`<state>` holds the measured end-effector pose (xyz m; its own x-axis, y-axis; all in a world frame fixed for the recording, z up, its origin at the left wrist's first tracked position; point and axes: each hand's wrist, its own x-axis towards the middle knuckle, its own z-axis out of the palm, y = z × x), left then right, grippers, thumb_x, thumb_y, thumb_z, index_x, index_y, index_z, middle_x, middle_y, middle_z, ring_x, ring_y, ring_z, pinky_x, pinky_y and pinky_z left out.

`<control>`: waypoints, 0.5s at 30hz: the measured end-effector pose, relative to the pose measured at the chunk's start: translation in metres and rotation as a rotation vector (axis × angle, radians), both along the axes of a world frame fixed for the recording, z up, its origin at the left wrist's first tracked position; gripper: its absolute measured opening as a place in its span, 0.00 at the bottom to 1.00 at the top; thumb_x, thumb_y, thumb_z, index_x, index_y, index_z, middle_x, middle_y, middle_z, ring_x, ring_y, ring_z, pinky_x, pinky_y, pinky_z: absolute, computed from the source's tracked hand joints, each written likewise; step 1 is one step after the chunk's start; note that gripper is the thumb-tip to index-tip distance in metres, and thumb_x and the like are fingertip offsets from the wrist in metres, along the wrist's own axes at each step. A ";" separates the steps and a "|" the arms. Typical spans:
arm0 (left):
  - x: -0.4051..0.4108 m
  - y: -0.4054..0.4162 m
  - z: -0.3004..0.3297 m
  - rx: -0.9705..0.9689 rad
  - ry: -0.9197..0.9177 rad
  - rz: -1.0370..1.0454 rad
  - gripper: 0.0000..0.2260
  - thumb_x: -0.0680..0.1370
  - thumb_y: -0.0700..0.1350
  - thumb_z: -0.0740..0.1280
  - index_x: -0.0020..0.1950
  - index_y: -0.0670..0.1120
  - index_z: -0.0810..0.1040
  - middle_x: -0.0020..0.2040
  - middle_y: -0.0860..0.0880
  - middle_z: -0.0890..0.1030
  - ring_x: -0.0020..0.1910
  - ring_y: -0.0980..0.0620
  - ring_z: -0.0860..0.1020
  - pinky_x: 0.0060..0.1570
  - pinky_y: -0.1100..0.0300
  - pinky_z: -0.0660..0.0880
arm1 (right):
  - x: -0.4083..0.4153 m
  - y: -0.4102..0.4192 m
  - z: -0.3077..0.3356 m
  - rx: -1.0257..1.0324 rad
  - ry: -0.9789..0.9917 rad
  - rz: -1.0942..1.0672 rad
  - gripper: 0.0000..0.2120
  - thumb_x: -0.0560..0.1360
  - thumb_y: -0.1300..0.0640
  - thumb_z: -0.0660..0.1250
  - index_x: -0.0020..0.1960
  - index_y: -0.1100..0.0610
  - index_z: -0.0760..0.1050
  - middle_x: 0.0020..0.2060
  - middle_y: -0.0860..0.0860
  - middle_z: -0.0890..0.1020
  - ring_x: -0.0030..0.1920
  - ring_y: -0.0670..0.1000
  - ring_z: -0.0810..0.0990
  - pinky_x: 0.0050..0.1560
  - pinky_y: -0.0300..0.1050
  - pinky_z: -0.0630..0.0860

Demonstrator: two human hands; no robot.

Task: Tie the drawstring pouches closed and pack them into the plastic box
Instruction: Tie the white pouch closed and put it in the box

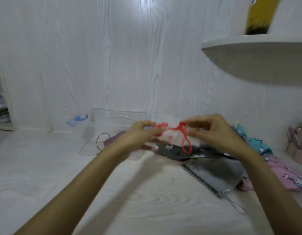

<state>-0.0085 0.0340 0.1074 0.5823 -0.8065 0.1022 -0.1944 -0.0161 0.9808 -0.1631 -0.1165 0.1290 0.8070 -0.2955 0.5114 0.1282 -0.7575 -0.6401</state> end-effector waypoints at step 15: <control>0.116 0.020 -0.004 0.575 -0.949 0.245 0.25 0.77 0.62 0.51 0.71 0.55 0.68 0.68 0.47 0.74 0.67 0.45 0.71 0.66 0.49 0.66 | 0.179 0.030 -0.038 -0.272 0.010 -0.186 0.13 0.77 0.59 0.60 0.56 0.51 0.80 0.52 0.48 0.84 0.54 0.51 0.81 0.56 0.45 0.74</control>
